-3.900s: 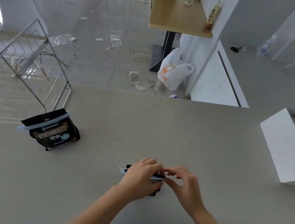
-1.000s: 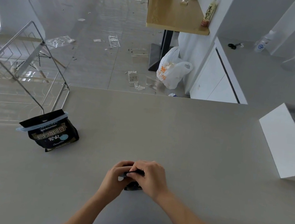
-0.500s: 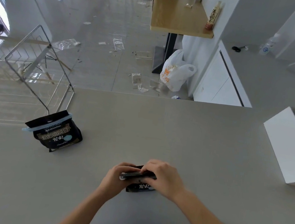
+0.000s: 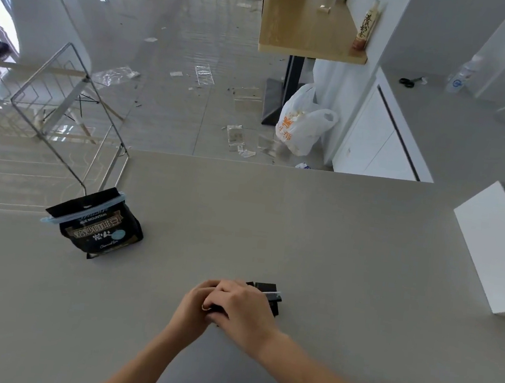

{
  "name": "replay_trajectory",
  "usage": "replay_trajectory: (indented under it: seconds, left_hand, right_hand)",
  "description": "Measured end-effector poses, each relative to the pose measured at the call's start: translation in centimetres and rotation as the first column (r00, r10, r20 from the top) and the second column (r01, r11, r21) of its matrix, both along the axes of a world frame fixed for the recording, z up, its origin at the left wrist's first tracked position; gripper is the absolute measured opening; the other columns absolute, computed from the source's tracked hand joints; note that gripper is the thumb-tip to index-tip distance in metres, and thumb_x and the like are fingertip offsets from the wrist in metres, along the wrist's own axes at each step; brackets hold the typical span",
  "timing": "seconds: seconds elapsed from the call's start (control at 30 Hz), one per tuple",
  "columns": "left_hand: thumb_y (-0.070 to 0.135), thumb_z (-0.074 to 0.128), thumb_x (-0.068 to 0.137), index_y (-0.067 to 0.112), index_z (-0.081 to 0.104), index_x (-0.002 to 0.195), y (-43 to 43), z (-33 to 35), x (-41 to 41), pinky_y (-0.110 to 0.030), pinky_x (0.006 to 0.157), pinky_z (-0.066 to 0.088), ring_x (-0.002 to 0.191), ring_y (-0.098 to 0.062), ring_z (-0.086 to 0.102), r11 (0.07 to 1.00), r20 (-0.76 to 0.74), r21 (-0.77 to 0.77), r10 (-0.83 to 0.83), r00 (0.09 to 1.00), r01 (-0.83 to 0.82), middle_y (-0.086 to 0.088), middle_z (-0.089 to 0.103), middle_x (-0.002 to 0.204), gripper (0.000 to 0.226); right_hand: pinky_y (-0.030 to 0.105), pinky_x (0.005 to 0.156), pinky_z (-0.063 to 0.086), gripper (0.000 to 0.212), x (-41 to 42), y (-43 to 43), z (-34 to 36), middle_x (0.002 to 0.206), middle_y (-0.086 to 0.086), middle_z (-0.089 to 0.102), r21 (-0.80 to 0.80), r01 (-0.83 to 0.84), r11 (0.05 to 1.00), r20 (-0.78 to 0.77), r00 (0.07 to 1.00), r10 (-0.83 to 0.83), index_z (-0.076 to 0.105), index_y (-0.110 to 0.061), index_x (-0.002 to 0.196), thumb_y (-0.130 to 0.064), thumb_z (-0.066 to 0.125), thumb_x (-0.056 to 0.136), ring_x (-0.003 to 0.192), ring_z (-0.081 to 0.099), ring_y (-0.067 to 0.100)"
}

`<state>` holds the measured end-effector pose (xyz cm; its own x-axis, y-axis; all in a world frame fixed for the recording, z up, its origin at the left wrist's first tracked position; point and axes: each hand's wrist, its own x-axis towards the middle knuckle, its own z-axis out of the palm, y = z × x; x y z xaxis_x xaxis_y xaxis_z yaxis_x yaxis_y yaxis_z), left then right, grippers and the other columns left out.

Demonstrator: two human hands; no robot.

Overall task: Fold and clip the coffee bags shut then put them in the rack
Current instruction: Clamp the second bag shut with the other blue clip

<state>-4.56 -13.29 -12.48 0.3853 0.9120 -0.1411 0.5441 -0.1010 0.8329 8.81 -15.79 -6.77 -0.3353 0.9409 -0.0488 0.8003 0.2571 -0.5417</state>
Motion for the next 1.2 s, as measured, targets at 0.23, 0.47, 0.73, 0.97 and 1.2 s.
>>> replay_trajectory:
  seconds: [0.23, 0.47, 0.73, 0.97, 1.2]
  left_hand:
    - [-0.008, 0.067, 0.073, 0.031, 0.074, 0.084, -0.5, 0.2, 0.8, -0.021, 0.081, 0.050, 0.096, -0.003, 0.062, 0.997, 0.161, -0.056, 0.057, 0.985, -0.049, 0.011, 0.061, 0.104, 0.041]
    - [0.025, 0.060, 0.075, 0.041, 0.068, 0.087, -0.8, -0.3, 0.8, -0.021, 0.070, 0.053, 0.095, 0.001, 0.058, 0.999, 0.093, 0.008, -0.053, 0.994, 0.053, 0.019, 0.054, 0.107, 0.021]
    - [0.017, 0.063, 0.075, 0.036, 0.069, 0.085, -0.4, 0.0, 0.8, -0.027, 0.077, 0.046, 0.099, -0.001, 0.053, 0.995, 0.046, -0.039, -0.091, 0.995, 0.093, 0.017, 0.053, 0.106, 0.022]
    - [0.033, 0.063, 0.079, 0.039, 0.065, 0.104, 1.0, 3.6, 1.4, -0.033, 0.103, 0.027, 0.127, -0.012, 0.035, 0.951, -0.404, 0.188, -0.154, 0.902, 0.247, 0.013, 0.051, 0.127, 0.026]
    - [0.039, 0.053, 0.085, 0.033, 0.062, 0.107, -0.5, 5.7, 7.9, -0.023, 0.087, 0.029, 0.102, -0.013, 0.049, 0.898, -0.362, 0.268, -0.243, 0.900, 0.350, 0.009, 0.061, 0.103, 0.024]
  right_hand:
    - [0.033, 0.077, 0.049, 0.022, 0.7, -0.7, -0.7, 0.092, -0.001, 0.073, 0.105, 0.151, 0.983, -0.085, 0.986, -0.142, 0.070, -0.020, 0.086, -0.035, 0.055, 0.088, 0.091, 0.062, 0.018]
    - [0.019, 0.073, 0.041, 0.014, 0.9, -1.5, -0.6, 0.087, -0.009, 0.073, 0.006, 0.251, 0.968, -0.235, 0.941, -0.243, 0.072, -0.028, 0.085, -0.033, 0.059, 0.086, 0.085, 0.058, 0.005]
    - [0.032, 0.084, 0.045, 0.016, 2.1, -0.5, 0.1, 0.094, -0.002, 0.074, 0.019, 0.010, 1.000, -0.142, 0.990, -0.007, 0.073, -0.023, 0.093, -0.031, 0.060, 0.086, 0.089, 0.061, 0.016]
    - [0.032, 0.090, 0.045, 0.042, 9.4, -0.1, 0.9, 0.115, -0.013, 0.062, -0.041, 0.057, 0.998, 0.056, 0.997, -0.054, 0.055, -0.035, 0.114, -0.035, 0.068, 0.074, 0.111, 0.050, 0.010]
    - [0.027, 0.077, 0.050, 0.017, 11.6, -2.3, -1.4, 0.098, -0.014, 0.067, -0.036, 0.254, 0.966, -0.058, 0.965, -0.256, 0.065, -0.030, 0.096, -0.028, 0.068, 0.079, 0.096, 0.060, 0.008]
